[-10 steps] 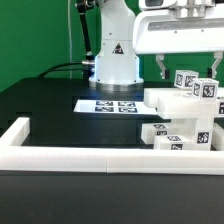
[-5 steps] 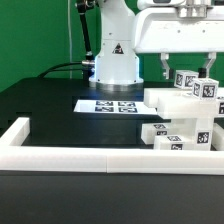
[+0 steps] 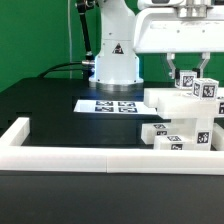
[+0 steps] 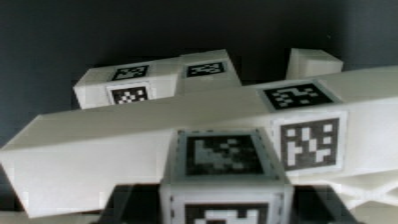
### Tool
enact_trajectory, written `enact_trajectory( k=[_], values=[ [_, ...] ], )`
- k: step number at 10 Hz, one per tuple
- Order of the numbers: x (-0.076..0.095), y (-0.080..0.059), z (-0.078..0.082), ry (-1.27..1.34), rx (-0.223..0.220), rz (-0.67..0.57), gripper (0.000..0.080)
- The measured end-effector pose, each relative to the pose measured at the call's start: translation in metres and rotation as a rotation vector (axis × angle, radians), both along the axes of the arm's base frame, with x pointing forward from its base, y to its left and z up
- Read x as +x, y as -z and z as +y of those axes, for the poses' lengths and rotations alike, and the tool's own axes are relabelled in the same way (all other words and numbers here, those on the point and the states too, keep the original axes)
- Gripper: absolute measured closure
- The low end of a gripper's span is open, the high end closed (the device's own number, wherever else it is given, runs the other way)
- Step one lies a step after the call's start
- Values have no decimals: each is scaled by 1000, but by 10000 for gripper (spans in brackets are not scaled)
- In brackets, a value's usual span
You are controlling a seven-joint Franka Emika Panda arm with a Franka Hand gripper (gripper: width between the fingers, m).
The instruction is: Assemble chair
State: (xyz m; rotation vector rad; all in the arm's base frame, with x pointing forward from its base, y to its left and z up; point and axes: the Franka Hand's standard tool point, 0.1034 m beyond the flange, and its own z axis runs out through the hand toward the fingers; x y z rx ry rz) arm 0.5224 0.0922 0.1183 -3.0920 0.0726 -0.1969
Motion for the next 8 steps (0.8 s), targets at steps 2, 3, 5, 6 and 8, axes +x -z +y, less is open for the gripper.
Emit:
enact_trajectory(
  k=[2,3,5,6,8],
  values=[
    [-1,0,4,212,28,8,512],
    [-1,0,5,290,38,12,512],
    [-1,0,4,458,67,19,512],
    [-1,0,4,515,77,22,512],
    [-1,0,4,671,104,31,512]
  ],
)
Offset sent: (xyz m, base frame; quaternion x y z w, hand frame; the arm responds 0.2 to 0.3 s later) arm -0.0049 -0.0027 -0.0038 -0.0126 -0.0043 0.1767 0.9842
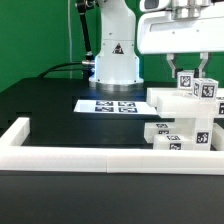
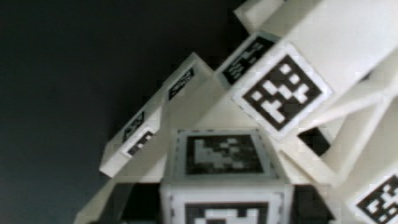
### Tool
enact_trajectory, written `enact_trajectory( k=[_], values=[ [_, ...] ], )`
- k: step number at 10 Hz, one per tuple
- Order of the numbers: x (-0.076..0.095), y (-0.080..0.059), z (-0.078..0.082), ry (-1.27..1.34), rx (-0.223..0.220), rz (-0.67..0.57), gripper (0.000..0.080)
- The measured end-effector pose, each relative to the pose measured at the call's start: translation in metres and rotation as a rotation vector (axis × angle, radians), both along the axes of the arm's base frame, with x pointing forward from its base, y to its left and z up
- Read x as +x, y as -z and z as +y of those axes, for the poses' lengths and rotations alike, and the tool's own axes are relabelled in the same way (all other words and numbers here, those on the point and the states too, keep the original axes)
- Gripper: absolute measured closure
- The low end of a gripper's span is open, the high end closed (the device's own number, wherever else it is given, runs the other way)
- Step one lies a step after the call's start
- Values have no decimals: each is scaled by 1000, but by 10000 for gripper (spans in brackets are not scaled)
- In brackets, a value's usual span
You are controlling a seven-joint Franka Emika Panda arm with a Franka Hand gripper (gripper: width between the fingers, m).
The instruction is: Assemble chair
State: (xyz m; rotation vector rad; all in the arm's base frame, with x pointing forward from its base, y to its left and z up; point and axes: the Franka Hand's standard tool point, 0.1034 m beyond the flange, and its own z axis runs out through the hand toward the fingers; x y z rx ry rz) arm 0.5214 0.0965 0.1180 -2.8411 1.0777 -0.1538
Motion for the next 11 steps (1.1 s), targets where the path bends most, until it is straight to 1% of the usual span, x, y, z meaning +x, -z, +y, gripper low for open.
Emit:
enact_trajectory(
  k=[3,4,6,7,8,9,10,11],
  values=[
    [0,0,0,176,29,10,511],
    [0,0,0,293,53,17,511],
    [0,0,0,323,59,19,511],
    [0,0,0,305,56,18,426],
    [0,0,1,283,53,19,426],
    [0,-1,2,259,51,21,232],
    [0,-1,3,196,42,22,168],
    [0,-1,4,71,17,14,168]
  ],
)
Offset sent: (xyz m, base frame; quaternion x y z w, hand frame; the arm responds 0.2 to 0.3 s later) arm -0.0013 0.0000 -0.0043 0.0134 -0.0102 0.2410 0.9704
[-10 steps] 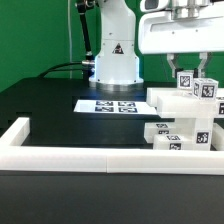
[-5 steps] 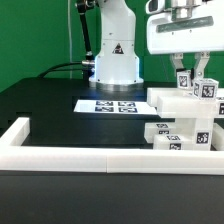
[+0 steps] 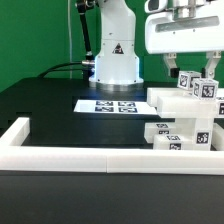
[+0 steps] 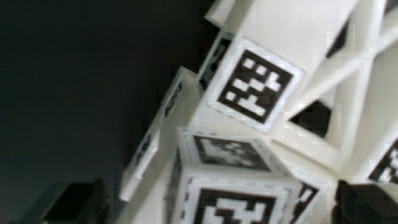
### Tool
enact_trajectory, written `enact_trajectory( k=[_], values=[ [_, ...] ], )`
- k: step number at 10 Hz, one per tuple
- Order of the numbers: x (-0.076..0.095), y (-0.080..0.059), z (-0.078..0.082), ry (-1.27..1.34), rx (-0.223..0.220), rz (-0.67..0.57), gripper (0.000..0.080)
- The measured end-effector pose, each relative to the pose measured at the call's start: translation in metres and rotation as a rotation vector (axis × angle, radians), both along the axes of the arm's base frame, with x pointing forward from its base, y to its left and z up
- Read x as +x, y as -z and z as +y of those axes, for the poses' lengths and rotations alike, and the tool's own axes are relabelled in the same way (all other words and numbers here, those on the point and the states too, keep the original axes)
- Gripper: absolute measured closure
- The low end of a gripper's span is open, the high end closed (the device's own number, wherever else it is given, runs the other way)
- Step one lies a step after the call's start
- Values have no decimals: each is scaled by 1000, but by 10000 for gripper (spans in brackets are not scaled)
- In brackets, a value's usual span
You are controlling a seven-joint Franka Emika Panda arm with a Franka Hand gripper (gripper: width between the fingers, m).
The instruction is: Assemble chair
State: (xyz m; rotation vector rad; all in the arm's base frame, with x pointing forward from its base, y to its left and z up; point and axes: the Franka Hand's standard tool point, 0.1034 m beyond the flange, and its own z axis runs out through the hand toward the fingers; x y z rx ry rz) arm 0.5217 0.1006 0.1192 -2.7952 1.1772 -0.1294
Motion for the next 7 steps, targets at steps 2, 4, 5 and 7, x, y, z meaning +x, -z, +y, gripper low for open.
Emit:
enact_trajectory(
  k=[2,4,5,7],
  values=[
    [0,0,1,-175,-21,-12,151],
    [1,-1,2,-402,-50,-28,151],
    [1,-1,2,-484,-60,-32,151],
    [1,-1,2,-626,-83,-39,151]
  ],
)
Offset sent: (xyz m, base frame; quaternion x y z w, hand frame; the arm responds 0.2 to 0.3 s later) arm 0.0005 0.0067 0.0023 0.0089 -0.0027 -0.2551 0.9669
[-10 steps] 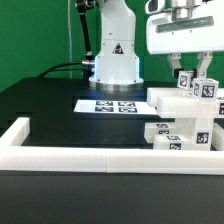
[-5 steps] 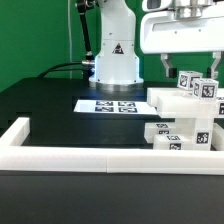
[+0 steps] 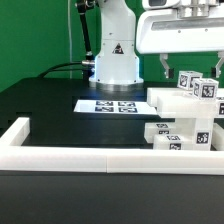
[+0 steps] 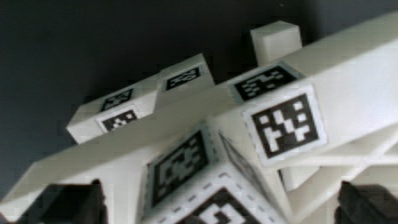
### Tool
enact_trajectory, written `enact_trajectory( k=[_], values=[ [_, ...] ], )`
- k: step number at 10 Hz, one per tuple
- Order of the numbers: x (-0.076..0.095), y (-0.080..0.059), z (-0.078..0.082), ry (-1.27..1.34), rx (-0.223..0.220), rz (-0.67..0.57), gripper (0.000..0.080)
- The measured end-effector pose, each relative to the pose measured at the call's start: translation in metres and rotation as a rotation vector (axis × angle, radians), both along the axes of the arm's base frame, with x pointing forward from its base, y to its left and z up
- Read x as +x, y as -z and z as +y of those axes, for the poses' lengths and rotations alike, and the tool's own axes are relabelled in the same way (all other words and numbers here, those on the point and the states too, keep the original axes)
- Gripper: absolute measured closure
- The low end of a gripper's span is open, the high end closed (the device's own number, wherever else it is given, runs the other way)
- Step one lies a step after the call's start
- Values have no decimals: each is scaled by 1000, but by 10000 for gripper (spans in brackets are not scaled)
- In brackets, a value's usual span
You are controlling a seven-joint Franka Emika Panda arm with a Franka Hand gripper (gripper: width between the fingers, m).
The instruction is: Assemble chair
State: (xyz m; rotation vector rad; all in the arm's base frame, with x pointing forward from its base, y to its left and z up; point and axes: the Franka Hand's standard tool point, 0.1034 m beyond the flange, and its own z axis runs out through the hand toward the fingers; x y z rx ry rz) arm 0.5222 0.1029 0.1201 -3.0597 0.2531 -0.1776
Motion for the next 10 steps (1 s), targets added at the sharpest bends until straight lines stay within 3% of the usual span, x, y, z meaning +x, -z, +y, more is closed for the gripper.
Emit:
enact_trajectory(
  k=[4,6,7,8,9,10],
  values=[
    [1,0,-3,-257,-55,-14,151],
    [1,0,-6,-296,-59,-16,151],
    [1,0,-6,-296,-59,-16,265],
    [2,0,-6,-296,-59,-16,265],
    [2,0,-6,-288,-58,-16,469],
    [2,0,-6,-271,-56,-15,469]
  ],
)
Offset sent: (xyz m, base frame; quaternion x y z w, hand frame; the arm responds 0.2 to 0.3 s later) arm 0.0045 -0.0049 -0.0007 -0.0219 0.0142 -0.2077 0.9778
